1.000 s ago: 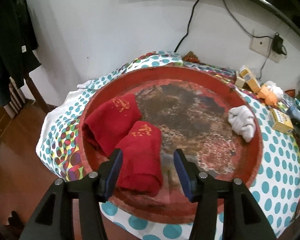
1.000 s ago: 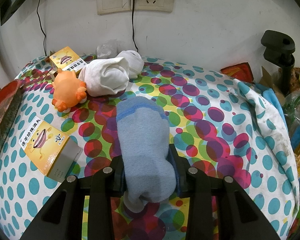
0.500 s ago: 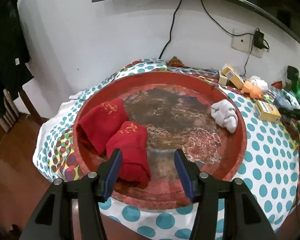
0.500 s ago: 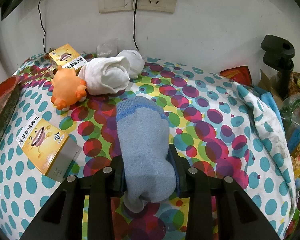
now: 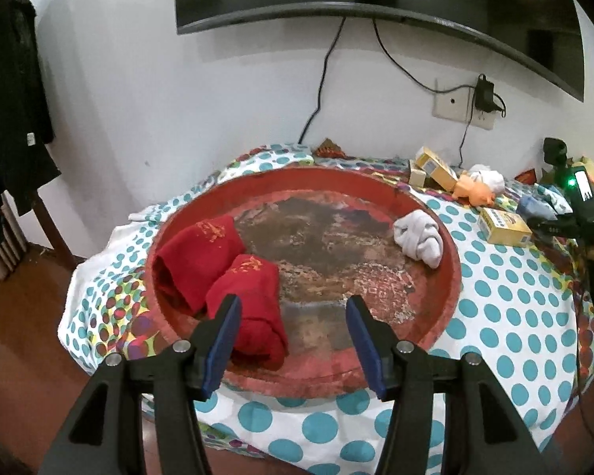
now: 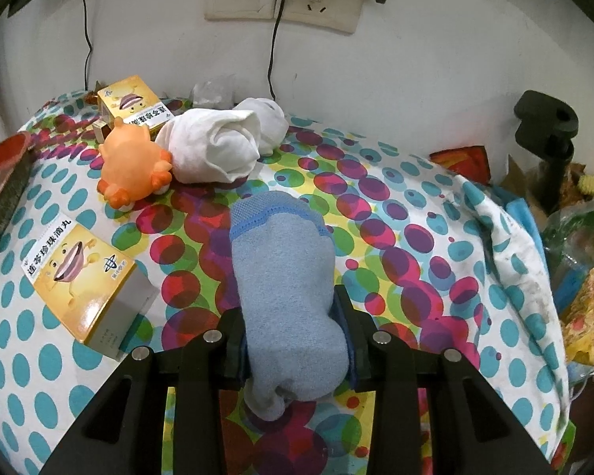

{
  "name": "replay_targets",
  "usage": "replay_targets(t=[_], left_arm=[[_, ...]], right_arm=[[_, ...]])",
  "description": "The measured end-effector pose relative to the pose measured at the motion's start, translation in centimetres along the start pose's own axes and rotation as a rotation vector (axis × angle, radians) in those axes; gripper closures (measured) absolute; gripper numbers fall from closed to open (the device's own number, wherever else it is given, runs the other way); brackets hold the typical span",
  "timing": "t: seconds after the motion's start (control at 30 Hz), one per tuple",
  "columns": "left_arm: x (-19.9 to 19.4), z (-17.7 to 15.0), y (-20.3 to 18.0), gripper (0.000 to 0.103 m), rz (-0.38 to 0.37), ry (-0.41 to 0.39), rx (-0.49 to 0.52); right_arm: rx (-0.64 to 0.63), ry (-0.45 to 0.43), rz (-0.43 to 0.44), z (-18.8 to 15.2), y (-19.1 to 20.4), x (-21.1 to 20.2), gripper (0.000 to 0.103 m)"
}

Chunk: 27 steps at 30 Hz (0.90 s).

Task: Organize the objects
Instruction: 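Carry the light-blue sock with the right gripper toward the red tray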

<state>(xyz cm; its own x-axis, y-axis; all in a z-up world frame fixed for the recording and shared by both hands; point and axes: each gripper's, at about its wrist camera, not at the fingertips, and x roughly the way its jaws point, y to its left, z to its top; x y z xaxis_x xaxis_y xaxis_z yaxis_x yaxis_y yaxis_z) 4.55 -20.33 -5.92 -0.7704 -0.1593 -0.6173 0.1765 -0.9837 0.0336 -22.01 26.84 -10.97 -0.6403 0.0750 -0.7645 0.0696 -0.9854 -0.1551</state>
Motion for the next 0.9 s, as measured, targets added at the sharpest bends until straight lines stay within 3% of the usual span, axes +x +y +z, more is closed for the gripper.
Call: replay_targets(t=[0.37,0.63,0.9], left_arm=[[-0.9,-0.1,0.4,0.044,-0.003,-0.013,-0.003],[-0.7,-0.3,0.8,0.044,0.006,0.000,-0.007],[-1.0,-0.1,2.0,0.044,-0.003,-0.005,-0.046]], right_arm=[[-0.025,0.001,-0.036,0.3,0.6,-0.3,0.070],[0.027,0.030,-0.100,0.4,0.8,-1.1,0.073],[0.091,0.006,-0.098,0.6,0.3,-3.8,0.074]])
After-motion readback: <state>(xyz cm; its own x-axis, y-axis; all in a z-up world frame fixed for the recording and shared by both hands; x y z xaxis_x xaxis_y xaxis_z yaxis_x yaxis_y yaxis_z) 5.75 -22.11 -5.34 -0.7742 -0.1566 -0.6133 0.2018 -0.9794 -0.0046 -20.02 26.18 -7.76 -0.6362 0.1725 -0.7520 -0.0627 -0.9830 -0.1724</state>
